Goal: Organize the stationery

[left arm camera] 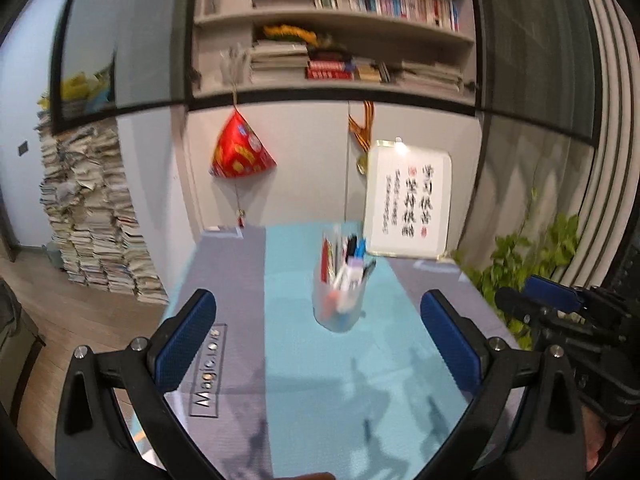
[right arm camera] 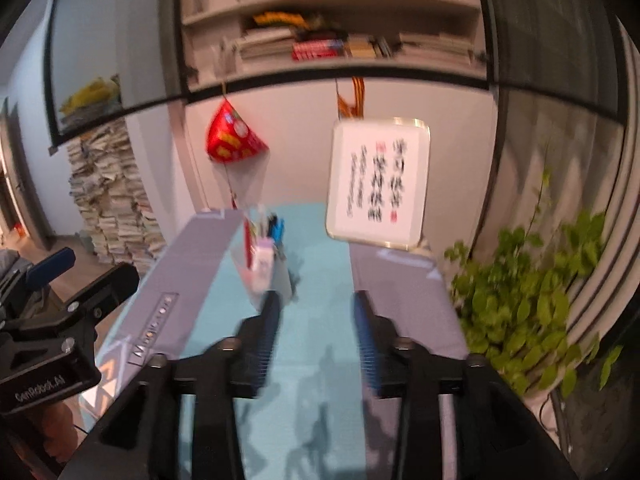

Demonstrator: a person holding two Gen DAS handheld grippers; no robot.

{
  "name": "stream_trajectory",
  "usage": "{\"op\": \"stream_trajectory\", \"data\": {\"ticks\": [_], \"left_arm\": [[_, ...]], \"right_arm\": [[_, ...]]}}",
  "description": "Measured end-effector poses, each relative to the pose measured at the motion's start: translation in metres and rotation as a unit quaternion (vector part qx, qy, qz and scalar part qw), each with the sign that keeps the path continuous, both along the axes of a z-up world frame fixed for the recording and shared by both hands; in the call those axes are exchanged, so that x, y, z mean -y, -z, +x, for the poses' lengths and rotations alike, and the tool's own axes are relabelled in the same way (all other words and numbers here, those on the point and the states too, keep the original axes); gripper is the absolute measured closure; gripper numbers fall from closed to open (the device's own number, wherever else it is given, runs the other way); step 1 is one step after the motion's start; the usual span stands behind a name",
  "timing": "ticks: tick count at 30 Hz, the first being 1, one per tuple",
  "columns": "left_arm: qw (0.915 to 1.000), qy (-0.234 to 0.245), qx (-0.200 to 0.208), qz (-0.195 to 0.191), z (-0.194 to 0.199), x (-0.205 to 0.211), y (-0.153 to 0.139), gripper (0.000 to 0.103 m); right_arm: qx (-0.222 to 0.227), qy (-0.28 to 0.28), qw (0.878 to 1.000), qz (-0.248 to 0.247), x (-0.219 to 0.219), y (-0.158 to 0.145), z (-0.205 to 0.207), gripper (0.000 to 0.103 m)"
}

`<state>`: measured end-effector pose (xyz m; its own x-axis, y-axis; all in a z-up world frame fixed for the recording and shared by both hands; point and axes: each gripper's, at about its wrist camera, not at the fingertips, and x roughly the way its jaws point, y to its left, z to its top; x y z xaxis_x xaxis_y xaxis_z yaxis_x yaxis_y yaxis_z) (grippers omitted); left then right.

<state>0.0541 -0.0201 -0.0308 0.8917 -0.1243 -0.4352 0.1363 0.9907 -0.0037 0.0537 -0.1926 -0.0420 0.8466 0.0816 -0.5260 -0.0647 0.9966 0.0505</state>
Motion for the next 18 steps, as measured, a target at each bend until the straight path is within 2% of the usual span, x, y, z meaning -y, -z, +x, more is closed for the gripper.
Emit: {"op": "stream_trajectory", "data": {"ticks": [6,8,18], "left_arm": [[0.9990,-0.009,0.044,-0.007,-0.025,-0.002,-0.034,0.001],[0.9983,-0.017,0.054,-0.011,-0.032,-0.004,-0.040,0.001],[0.9978,-0.018,0.063,-0.015,-0.054,-0.006,-0.044,0.001]], "right_arm": [[0.061,-0.009,0.998,0.002,-0.004,-0.037,-0.029,0.056],[0.074,-0.005,0.997,0.003,-0.004,-0.042,-0.036,0.052],[0.077,-0.010,0.997,0.012,-0.007,-0.041,-0.049,0.049]]}}
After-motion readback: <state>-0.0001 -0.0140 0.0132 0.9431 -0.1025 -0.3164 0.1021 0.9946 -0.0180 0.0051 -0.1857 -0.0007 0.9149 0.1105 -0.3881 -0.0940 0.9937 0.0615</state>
